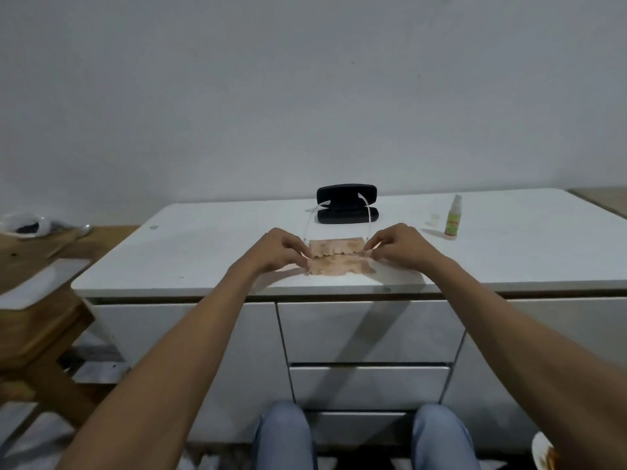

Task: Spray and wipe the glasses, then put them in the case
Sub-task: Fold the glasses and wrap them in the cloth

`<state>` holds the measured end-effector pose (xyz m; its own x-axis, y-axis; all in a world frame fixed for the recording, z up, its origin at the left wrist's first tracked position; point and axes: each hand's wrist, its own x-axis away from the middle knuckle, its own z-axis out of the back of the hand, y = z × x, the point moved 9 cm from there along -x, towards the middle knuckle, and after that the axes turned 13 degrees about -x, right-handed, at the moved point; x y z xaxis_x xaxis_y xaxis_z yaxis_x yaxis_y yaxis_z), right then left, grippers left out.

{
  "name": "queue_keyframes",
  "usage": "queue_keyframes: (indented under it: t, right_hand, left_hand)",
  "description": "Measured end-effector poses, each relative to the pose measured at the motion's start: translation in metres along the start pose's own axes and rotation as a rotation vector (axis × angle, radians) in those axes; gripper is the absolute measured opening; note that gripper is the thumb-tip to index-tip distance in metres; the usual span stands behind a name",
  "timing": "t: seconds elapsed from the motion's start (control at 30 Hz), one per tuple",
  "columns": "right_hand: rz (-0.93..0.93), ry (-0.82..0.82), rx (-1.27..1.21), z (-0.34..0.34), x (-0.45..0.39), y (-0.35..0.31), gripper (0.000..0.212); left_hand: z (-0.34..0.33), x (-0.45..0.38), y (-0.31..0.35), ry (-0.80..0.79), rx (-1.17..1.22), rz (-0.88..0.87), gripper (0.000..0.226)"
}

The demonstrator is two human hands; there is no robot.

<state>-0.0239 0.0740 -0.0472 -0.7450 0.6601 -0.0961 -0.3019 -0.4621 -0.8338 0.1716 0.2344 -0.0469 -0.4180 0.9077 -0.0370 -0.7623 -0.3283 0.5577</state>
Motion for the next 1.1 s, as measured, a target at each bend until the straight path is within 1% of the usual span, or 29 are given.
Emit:
queue_keyframes:
  t: [0.07, 0.1, 0.17, 0.27, 0.37, 0.47, 0.53, 0.63, 0.7, 0.83, 1.0, 1.1]
  right_hand:
    - [0.041, -0.079, 0.063, -0.015, 0.007, -0.010, 0.015]
    - [0.053, -0.103, 0.092, -0.020, 0.010, -0.014, 0.016]
    - [0.071, -0.122, 0.154, -0.025, 0.015, -0.018, 0.016]
    - [0.100, -0.094, 0.211, -0.025, 0.018, -0.022, 0.010]
    - [0.120, -0.079, 0.297, -0.027, 0.019, -0.025, 0.006]
    - [0.125, -0.066, 0.352, -0.026, 0.013, -0.027, 0.006]
    - [0.139, -0.009, 0.369, -0.022, 0.008, -0.030, 0.009]
    - [0.166, 0.139, 0.350, -0.009, 0.001, -0.037, 0.009]
    - [0.138, 0.216, 0.317, -0.003, -0.004, -0.040, 0.008]
    - [0.090, 0.308, 0.326, -0.002, -0.013, -0.041, 0.014]
    - [0.088, 0.372, 0.394, -0.011, -0.023, -0.039, 0.021]
    - [0.068, 0.347, 0.427, -0.018, -0.026, -0.035, 0.021]
  left_hand:
    - [-0.010, 0.008, 0.009, -0.066, -0.069, -0.012, 0.024]
    - [-0.012, 0.009, 0.011, -0.067, -0.107, -0.014, 0.026]
    - [-0.012, 0.010, 0.014, -0.026, -0.197, -0.033, 0.022]
    - [-0.010, 0.010, 0.015, 0.065, -0.291, -0.053, 0.014]
    - [-0.011, 0.012, 0.018, 0.130, -0.321, -0.088, 0.004]
    - [-0.011, 0.011, 0.019, 0.169, -0.291, -0.097, 0.006]
    - [-0.007, 0.008, 0.017, 0.215, -0.243, -0.069, 0.005]
    - [0.003, 0.000, 0.014, 0.325, -0.163, -0.021, 0.007]
    - [0.007, -0.006, 0.011, 0.389, -0.078, 0.023, 0.010]
    - [0.006, -0.015, 0.001, 0.460, 0.082, 0.132, 0.009]
    - [-0.003, -0.025, -0.002, 0.510, 0.076, 0.218, 0.012]
    - [-0.009, -0.026, 0.001, 0.534, -0.055, 0.244, 0.014]
